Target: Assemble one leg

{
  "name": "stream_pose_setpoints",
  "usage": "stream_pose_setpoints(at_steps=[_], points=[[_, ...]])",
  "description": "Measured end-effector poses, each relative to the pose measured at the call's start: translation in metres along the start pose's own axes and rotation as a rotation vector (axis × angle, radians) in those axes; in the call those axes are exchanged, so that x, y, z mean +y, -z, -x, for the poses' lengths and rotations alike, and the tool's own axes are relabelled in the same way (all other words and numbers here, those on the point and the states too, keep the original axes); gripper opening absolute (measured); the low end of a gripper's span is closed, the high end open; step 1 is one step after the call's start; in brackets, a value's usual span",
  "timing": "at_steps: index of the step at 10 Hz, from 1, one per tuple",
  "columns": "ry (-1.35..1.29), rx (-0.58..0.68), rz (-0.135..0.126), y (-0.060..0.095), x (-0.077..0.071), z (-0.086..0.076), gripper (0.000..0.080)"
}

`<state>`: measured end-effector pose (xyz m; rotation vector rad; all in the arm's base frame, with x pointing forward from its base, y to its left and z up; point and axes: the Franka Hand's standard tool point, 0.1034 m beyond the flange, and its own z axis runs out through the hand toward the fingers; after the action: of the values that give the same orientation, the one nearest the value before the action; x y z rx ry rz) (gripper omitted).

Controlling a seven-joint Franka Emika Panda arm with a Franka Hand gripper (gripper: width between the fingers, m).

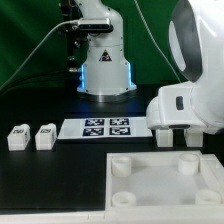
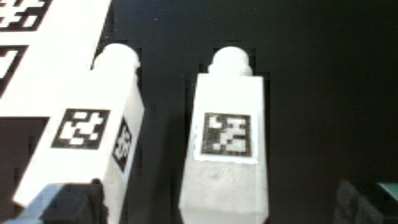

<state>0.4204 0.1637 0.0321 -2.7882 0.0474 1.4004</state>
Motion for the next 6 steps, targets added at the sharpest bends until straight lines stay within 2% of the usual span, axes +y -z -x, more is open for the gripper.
stream_pose_setpoints(at_steps=[3,6], points=[[-0.001,0.000,0.019,-0.020,-0.008,0.000,0.0648],[0.001,0.010,0.026,-0.034,-0.011,-0.003,0.0648]])
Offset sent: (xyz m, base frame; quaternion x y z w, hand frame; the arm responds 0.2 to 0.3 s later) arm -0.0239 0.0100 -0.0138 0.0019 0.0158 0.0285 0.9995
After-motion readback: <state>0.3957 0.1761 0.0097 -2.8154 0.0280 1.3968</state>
